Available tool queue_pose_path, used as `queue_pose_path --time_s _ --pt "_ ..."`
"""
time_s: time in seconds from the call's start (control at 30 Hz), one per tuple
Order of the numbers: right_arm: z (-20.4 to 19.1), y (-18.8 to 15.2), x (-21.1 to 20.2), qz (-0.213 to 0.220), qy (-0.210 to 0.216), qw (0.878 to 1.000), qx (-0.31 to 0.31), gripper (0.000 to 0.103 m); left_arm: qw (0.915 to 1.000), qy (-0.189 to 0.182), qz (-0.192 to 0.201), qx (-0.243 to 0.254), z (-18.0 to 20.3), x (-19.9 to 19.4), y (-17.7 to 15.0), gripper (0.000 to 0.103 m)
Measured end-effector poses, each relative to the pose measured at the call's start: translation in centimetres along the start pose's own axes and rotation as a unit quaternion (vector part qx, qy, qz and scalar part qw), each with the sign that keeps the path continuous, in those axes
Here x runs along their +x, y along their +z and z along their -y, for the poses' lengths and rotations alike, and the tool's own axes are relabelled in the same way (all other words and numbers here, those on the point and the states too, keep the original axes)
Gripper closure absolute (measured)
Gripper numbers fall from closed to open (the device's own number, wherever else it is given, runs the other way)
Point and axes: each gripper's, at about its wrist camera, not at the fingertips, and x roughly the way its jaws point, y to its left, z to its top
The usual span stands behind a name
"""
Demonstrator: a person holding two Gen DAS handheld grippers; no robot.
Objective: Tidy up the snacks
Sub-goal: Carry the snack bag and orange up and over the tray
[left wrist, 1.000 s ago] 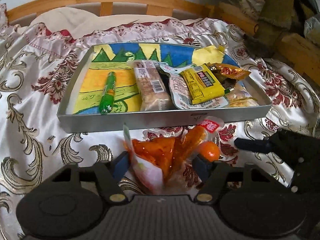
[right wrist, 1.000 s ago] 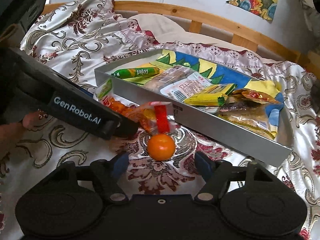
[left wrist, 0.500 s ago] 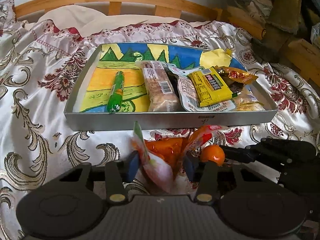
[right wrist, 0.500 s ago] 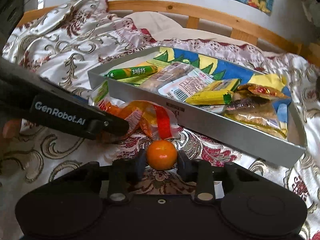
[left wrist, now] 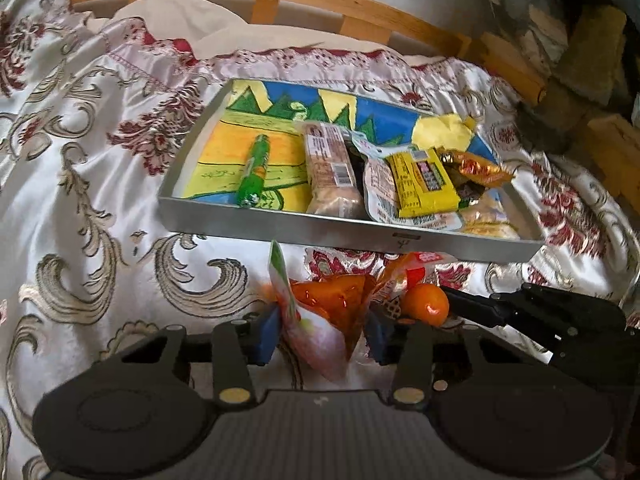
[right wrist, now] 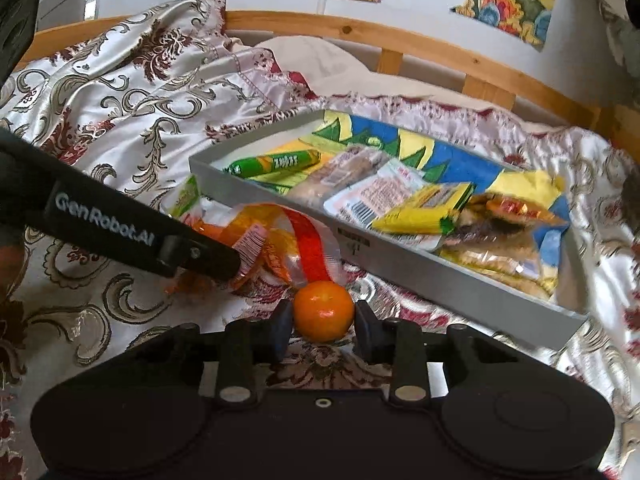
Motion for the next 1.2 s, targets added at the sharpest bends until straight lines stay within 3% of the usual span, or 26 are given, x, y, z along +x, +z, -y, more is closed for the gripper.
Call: queue_pose_path --time_s 0.17,0.33,0.47,0.6,0.93,1.2 --pt "0.8 1.0 -1.9 0.034 -0.012 0.999 0.003 0.068 0.9993 0.005 0.037 0.002 0.5 -2.2 0.6 0.055" --pt "1.5 2.0 -3.0 0.100 -0.036 0.994 0.009 0.068 0.9961 0.001 0.088 -0.008 0.8 -3.1 2.3 0.055" --pt "2.0 3.4 -2.9 0.143 -0.063 0.988 0.005 0.068 0.9919 0.025 0.115 -0.049 0.6 -2.1 4.4 0.054" --pt "3.4 5.1 -2.5 0.173 -0.079 0.981 0.034 0.068 0.9885 0.044 0.137 -0.048 0.3 -1.4 5.7 0.054" --pt "6.2 6.9 0.8 0.175 -0.105 0.976 0.080 0.068 0.9875 0.062 0.134 -0.056 -1.6 1.3 7.7 0.054" --pt "5.4 6.5 3.0 0.158 -0.105 0.980 0.066 0.068 0.9898 0.059 0.120 -0.051 -1.9 3.9 8.4 0.054"
